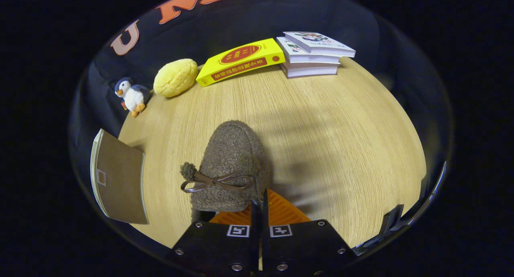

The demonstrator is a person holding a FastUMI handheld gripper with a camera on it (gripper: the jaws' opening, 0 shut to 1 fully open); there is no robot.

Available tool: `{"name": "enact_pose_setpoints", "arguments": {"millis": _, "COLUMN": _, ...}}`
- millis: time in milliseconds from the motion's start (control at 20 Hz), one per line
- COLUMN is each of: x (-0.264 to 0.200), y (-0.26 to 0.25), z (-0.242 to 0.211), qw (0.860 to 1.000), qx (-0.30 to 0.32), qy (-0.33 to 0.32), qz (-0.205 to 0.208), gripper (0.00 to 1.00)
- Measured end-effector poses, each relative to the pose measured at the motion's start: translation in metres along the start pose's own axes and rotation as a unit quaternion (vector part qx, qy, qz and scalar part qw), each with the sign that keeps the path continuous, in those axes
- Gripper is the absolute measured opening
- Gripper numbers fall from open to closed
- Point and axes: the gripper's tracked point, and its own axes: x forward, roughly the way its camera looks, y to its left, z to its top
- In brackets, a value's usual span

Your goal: Open the storage box then place both shoes into the box .Put the left shoe in first, then the right shoe, with the right side of both shoes facing outward in a uniform manner.

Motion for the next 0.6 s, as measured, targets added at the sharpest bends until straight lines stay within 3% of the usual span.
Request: {"name": "enact_pose_setpoints", "arguments": {"millis": 600, "x": -0.089, "y": 0.171, "z": 0.038, "qw": 0.997, "qx": -0.015, "qy": -0.034, "qz": 0.071, "gripper": 0.04}}
